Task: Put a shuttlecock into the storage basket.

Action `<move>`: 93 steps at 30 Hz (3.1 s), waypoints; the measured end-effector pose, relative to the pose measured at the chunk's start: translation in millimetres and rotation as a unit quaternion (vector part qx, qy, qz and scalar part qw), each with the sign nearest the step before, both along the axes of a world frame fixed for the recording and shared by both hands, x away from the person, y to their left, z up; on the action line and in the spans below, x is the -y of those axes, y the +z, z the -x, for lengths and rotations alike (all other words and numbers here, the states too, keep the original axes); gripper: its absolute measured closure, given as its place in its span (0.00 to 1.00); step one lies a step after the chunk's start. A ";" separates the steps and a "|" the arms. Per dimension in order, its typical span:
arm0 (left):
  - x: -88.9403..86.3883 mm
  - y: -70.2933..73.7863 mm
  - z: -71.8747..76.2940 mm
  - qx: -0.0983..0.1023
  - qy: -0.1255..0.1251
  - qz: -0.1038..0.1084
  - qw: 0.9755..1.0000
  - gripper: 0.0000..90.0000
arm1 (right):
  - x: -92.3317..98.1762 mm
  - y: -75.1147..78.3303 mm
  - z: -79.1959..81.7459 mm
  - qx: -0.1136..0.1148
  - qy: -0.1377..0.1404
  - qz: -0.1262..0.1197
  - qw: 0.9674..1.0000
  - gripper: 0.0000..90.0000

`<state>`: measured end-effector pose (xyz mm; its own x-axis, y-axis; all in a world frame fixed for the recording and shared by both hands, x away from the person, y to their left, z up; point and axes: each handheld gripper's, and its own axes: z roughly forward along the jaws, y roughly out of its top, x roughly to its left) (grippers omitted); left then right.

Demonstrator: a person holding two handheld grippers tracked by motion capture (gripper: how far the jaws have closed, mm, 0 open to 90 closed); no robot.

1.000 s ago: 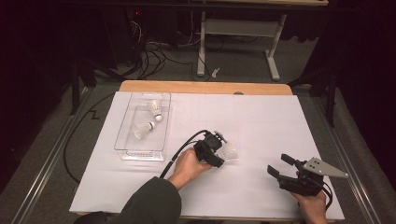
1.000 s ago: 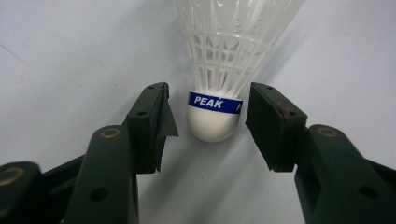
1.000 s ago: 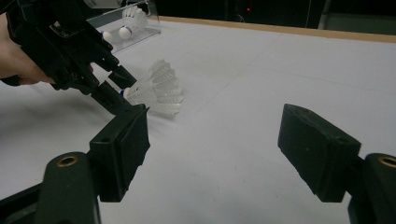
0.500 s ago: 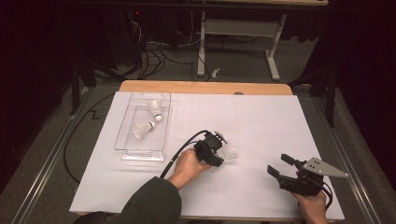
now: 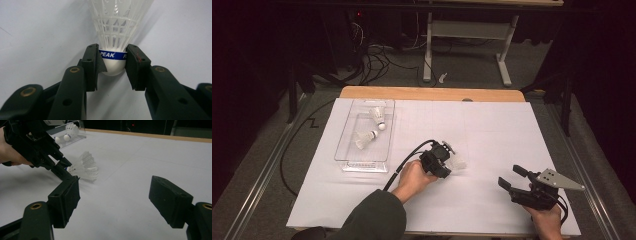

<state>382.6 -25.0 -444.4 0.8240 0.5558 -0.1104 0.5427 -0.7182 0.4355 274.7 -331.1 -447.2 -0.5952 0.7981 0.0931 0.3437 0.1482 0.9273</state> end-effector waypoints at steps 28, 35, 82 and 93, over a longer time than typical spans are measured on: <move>-11.2 17.8 3.5 0.009 0.009 0.029 0.999 0.73 | -0.1 0.0 0.0 0.000 0.000 -0.001 1.000 0.28; -16.2 24.8 4.7 0.014 0.015 0.039 0.999 0.73 | -0.1 0.0 -0.2 0.000 0.000 -0.001 1.000 0.28; -55.2 61.7 11.4 0.040 0.046 0.079 0.995 0.73 | 0.3 0.0 -0.2 0.002 -0.002 -0.003 1.000 0.28; -63.0 66.0 11.2 0.041 0.052 0.082 0.994 0.73 | 0.4 -0.1 -0.4 0.002 -0.001 -0.002 1.000 0.28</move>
<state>371.3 38.1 -378.4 0.7728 0.6188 -0.1412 0.5684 -0.5758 0.5877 275.1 -331.5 -447.3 -0.5933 0.7995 0.0932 0.3405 0.1443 0.9291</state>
